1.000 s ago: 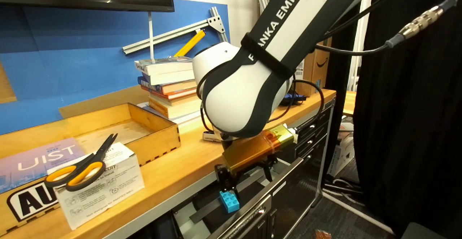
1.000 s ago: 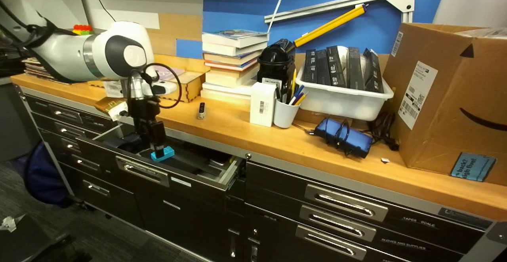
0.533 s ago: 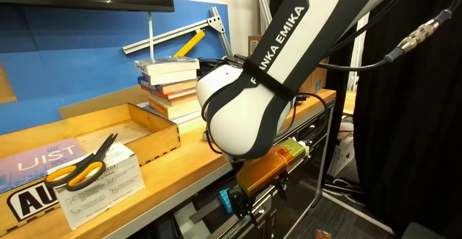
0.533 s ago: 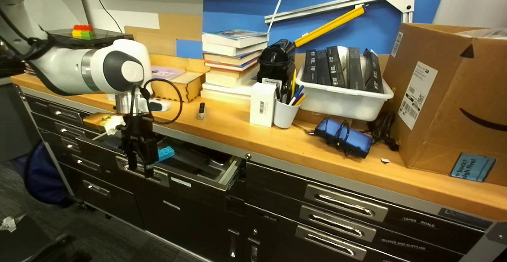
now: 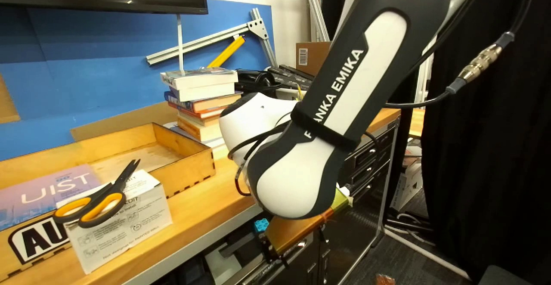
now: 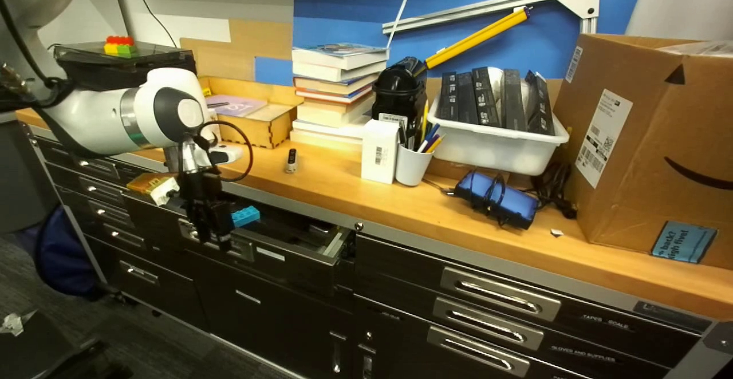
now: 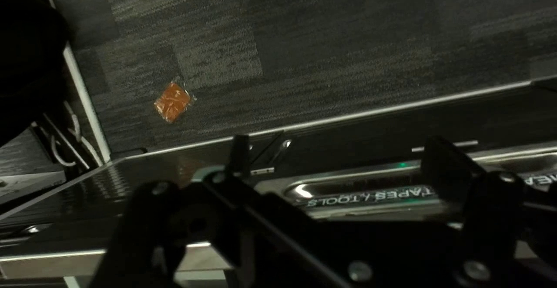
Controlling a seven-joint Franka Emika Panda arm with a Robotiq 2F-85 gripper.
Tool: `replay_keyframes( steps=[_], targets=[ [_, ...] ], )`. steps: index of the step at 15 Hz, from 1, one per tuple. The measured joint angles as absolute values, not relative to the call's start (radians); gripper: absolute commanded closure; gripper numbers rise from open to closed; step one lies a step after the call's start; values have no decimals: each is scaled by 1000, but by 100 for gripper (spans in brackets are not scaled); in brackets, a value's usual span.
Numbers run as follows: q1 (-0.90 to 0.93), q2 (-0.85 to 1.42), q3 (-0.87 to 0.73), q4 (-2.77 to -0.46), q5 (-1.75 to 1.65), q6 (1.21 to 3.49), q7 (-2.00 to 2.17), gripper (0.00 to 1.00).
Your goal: Put the blue object in the drawer and close the drawer
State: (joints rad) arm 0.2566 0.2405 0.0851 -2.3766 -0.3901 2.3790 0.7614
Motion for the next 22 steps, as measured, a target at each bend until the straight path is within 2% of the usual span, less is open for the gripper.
replay_keyframes(
  steps=[13, 18, 22],
  targets=[
    [355, 345, 7, -2253, -680, 2512, 1308, 0],
    [344, 306, 18, -2269, -666, 2502, 1304, 0],
    [293, 171, 64, -2293, -506, 2455, 1116, 0]
  ],
)
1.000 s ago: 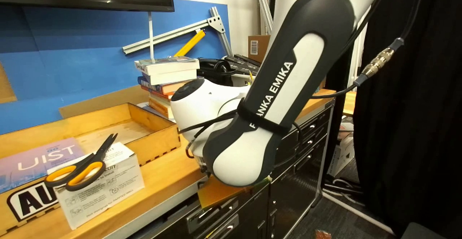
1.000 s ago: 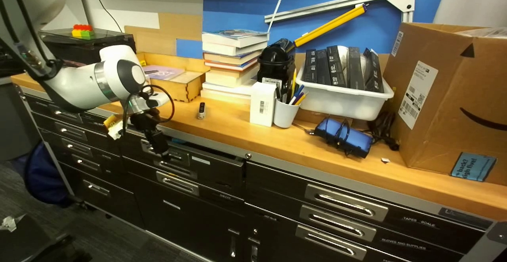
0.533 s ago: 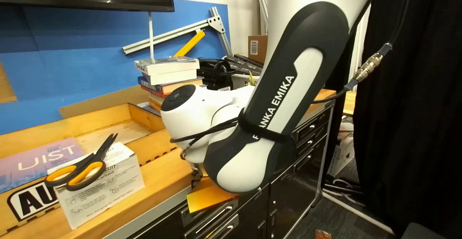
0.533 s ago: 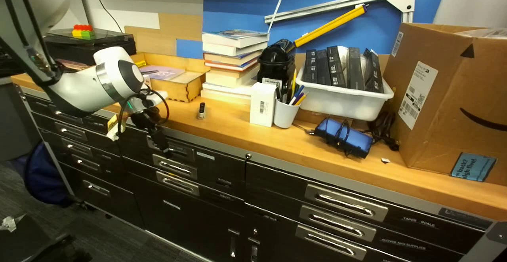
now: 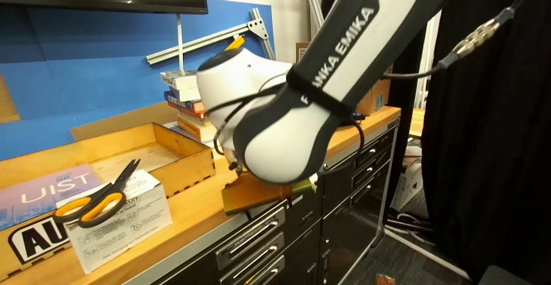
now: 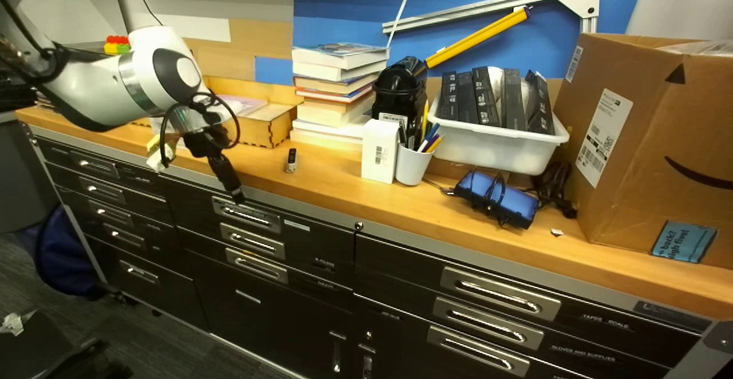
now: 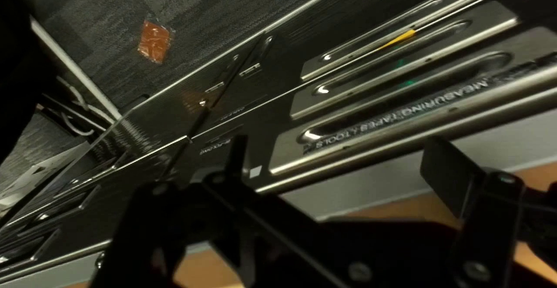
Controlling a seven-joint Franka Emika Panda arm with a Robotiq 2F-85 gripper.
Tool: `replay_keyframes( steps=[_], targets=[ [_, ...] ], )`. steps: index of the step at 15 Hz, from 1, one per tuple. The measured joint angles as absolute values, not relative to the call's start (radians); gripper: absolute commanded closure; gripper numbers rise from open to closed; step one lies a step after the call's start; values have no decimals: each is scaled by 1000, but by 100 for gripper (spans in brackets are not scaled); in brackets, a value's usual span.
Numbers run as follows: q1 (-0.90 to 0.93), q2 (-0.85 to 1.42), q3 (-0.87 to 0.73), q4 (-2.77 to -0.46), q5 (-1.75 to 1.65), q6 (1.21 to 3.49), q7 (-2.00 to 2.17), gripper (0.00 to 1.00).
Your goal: Put the blue object in the drawer and close the drawer
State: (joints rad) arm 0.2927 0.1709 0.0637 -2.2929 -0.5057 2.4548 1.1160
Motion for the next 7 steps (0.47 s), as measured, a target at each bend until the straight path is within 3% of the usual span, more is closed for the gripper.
replay_keyframes(
  steps=[7],
  targets=[
    [240, -100, 146, -2274, -43, 2271, 598, 0]
  ],
)
